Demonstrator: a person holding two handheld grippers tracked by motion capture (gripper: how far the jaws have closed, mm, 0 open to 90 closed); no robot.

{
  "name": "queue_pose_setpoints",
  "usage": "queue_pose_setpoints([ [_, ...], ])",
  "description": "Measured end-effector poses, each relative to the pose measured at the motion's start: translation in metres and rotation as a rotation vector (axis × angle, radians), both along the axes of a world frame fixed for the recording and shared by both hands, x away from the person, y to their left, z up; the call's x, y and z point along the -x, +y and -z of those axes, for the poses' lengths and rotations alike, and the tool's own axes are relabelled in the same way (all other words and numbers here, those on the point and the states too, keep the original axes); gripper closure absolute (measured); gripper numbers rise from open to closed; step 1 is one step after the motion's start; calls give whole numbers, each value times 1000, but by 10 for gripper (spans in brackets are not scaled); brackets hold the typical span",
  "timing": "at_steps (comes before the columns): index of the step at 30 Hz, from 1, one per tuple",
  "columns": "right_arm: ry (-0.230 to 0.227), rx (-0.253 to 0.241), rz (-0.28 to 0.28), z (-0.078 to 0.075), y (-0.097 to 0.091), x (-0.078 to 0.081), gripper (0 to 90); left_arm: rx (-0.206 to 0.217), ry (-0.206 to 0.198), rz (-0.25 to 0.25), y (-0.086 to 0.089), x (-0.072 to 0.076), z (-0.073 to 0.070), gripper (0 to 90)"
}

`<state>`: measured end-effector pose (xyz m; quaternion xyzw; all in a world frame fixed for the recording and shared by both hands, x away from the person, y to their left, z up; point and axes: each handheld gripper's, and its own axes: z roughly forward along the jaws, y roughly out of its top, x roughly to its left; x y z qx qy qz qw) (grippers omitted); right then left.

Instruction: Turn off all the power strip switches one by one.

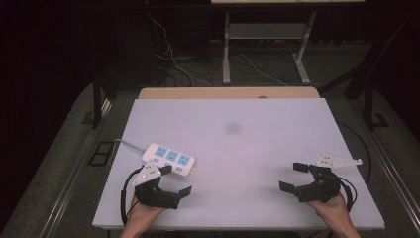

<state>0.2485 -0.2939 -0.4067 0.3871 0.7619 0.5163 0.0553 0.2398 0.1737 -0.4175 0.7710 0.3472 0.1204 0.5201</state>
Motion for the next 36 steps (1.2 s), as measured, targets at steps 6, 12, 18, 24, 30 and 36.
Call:
queue_pose_setpoints([
  [6, 2, 7, -5, 1, 2, 0, 5, 6, 2, 3, 0, 0, 0, 0],
  [12, 5, 17, -6, 2, 2, 0, 5, 5, 6, 6, 0, 0, 1, 0],
  [18, 6, 28, -14, 4, 4, -1, 5, 4, 10, 14, -1, 0, 1, 0],
  [24, 10, 43, -19, 5, 5, -1, 5, -13, 28, 26, -2, -2, 0, 0],
  [30, 13, 46, -23, 5, 6, -1, 5, -19, 30, 30, -3, -3, -2, 0],
  [36, 15, 41, -15, 5, 4, -1, 5, -38, 30, 38, -4, -5, -5, 0],
])
